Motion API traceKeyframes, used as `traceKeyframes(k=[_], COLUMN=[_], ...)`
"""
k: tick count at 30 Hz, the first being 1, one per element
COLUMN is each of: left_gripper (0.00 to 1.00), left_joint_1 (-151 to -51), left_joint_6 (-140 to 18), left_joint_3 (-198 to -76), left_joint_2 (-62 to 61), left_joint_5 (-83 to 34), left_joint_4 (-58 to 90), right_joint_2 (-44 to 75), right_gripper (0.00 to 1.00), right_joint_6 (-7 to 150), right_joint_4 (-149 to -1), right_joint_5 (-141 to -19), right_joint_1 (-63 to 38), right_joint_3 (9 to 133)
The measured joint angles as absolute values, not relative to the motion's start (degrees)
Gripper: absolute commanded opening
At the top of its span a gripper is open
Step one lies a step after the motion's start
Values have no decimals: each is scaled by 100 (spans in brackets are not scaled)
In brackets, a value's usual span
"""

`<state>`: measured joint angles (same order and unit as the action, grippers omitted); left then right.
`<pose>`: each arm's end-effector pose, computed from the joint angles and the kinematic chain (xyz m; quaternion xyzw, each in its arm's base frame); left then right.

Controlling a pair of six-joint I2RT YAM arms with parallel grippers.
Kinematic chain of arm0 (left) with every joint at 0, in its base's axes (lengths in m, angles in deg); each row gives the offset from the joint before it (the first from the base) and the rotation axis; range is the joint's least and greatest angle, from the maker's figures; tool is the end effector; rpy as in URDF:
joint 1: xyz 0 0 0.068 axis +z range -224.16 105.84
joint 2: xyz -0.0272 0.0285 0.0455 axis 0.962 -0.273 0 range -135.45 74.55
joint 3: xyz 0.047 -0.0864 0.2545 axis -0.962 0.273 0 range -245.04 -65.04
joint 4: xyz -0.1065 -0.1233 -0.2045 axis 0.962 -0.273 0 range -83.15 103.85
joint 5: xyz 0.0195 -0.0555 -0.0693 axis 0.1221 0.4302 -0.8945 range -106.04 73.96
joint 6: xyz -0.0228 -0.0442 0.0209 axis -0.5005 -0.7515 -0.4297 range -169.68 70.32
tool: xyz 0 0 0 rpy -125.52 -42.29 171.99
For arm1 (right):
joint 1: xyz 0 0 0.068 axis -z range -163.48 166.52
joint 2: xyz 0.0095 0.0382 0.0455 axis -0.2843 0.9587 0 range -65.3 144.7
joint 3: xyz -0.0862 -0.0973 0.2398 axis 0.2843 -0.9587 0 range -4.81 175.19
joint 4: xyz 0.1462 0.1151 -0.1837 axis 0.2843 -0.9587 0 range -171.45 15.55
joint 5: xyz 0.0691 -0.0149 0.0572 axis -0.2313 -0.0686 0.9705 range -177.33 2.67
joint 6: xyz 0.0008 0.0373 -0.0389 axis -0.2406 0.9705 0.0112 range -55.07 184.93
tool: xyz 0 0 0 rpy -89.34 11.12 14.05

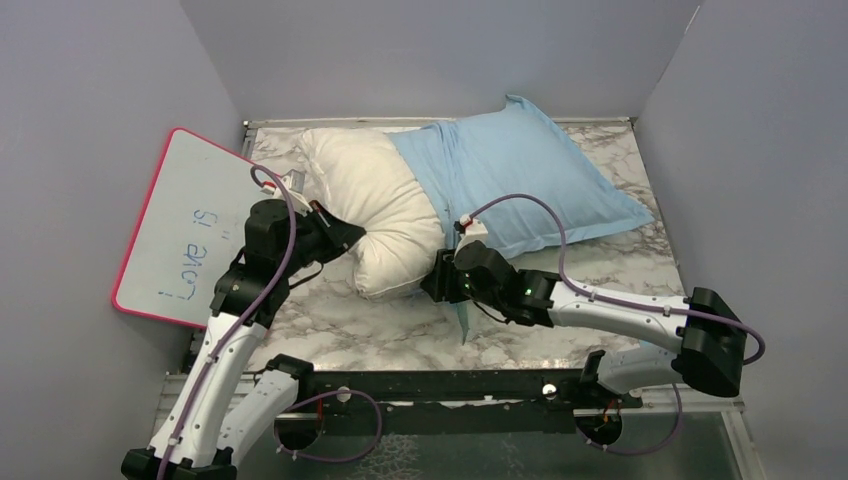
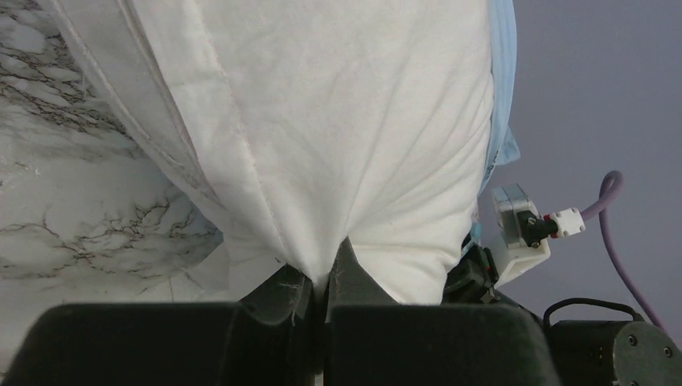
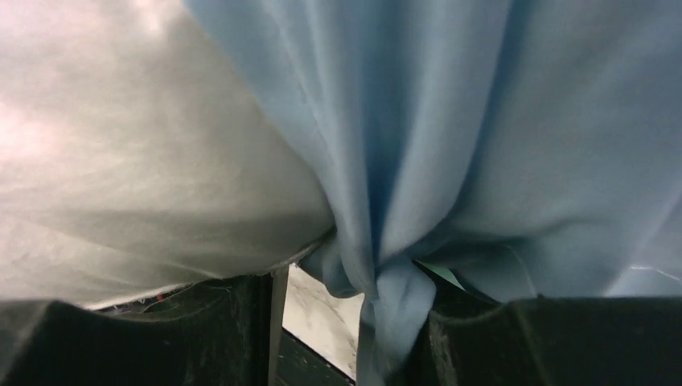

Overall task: Remove the pillowcase from the pillow
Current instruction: Remove the pillow from the pillowcase.

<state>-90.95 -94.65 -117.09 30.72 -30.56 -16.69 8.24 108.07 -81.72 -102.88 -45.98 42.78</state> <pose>0.1543 -0.0559 0.3496 -0.1323 0.8163 -0.3735 0.4203 0.1388 0.2460 0.2541 -0.0831 0.8701 0.3033 0.3795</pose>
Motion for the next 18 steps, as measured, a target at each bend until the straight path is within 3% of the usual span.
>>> traceKeyframes(k=[3,7,9,13,16,18], left_gripper=[0,0,0,0,0,0], left_joint_1=[-9063,-9060,-9060,-9060,-9063,-9067], left_joint_6=[-9538,-9651,-9734,-9787,-9750,-9605], left_joint_3=[-11654,-11600,-11558,-11534,-11547,-11707], left_joint_2=[3074,3085,3102,3122,3118,3022], left_joint_5=[-3048,-3030,-3030,-3028,-3004,-2945], left_joint_4=[-1602,-1446,-1344,-1254,-1239,-1361], right_joint_2=[962,968,966,966,966,966], right_gripper=[54,56,49,26,24,17], right_joint_6=[10887,11056,11158,11141,10898,10710], right_joint_4=[-7997,-7787,-7717,-7665,-7660,-7669], right_joint_5=[-10218,-10255,-10426,-11009,-11398,-11562], right_joint_1=[-4598,-4605,-4616,-4675,-4690,-4692], right_joint_3=[4278,4278,4265,4261,4265,4265])
